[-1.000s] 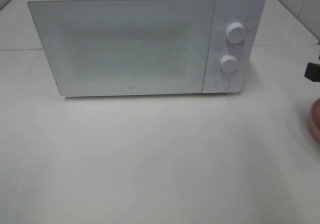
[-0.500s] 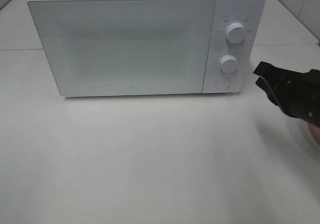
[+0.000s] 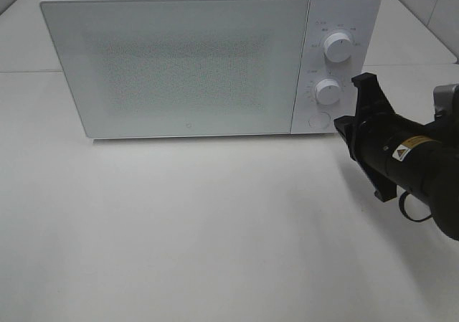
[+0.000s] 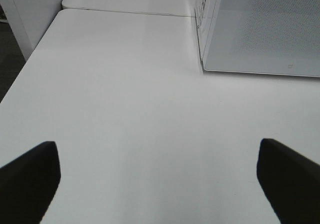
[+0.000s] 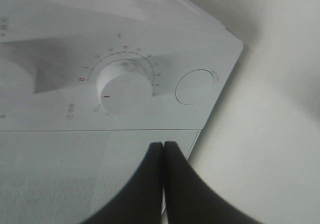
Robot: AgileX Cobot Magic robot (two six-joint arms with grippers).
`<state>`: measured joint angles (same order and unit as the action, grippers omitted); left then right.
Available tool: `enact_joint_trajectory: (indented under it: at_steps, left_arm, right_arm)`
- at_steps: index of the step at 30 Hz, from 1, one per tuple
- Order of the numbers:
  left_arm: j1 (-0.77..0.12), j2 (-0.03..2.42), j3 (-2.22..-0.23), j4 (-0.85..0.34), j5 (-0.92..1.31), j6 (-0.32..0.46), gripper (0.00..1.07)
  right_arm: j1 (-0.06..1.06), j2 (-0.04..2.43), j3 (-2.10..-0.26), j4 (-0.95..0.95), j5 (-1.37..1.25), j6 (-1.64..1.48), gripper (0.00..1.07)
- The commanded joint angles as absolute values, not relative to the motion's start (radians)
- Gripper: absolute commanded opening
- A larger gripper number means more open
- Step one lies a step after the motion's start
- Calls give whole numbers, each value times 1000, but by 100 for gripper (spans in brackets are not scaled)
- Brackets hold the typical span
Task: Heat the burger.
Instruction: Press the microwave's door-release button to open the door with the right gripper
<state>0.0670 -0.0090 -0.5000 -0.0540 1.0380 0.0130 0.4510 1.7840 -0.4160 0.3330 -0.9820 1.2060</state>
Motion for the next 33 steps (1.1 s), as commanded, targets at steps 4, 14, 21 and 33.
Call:
enact_joint_trajectory:
  at_steps: [4,14,21,33]
  left_arm:
    - [66,-26,-498,-57,1036,12,102]
    - [66,-26,-498,-57,1036,12,102]
    - [66,-26,-498,-57,1036,12,102]
    - [66,-23,-498,-57,1036,11,102]
  right_arm:
    - [455,1895,-516,389,-996,1330,0]
    - [455,1997,-664,422,-943,1364,0]
    - [453,2062,-687,478,-931,1361,0]
    - [437,2106,-751,504,-910,1280,0]
